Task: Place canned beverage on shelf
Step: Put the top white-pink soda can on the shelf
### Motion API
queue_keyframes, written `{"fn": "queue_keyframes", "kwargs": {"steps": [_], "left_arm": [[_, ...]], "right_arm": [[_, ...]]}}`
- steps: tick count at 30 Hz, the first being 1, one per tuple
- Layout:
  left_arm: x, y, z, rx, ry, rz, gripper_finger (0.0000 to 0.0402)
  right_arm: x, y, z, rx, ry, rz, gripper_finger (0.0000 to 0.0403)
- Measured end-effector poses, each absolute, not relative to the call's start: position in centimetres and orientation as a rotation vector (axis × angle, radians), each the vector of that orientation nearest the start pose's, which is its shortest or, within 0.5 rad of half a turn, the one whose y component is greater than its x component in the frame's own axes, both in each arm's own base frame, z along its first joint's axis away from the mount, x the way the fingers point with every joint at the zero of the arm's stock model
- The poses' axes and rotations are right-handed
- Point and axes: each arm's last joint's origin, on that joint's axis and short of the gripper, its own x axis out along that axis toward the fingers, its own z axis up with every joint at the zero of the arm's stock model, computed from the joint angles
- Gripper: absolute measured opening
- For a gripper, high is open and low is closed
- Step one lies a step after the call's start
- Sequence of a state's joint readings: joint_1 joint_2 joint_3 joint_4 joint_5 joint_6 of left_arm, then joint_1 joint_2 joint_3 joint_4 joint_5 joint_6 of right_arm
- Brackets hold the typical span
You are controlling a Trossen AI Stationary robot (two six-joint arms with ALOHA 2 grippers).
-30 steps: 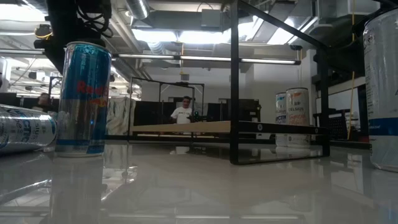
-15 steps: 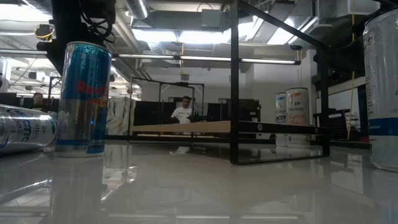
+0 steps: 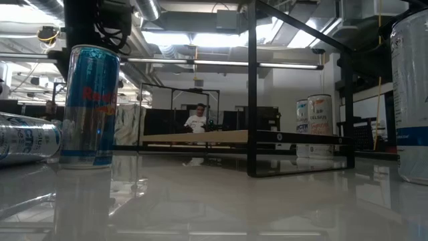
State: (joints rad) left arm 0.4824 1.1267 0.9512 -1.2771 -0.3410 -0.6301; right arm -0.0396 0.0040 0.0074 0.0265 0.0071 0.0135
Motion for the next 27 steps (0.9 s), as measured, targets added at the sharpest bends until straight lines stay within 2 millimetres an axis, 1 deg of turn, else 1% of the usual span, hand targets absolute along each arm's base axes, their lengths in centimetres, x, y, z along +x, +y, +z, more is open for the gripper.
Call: {"fn": "queue_keyframes", "kwargs": {"steps": [3, 9, 27], "left_arm": [[14.68, 8.78, 26.40, -0.568, 1.225, 1.097, 0.0272], [14.70, 8.79, 26.43, -0.564, 1.225, 1.095, 0.0237], [14.77, 8.75, 26.44, -0.518, 1.259, 1.020, 0.0236]], "right_arm": [[9.74, -0.41, 16.83, 0.013, -0.030, -0.047, 0.0001], [9.74, -0.41, 16.83, 0.013, -0.030, -0.047, 0.0001], [9.74, -0.41, 16.83, 0.013, -0.030, -0.047, 0.0001]]}}
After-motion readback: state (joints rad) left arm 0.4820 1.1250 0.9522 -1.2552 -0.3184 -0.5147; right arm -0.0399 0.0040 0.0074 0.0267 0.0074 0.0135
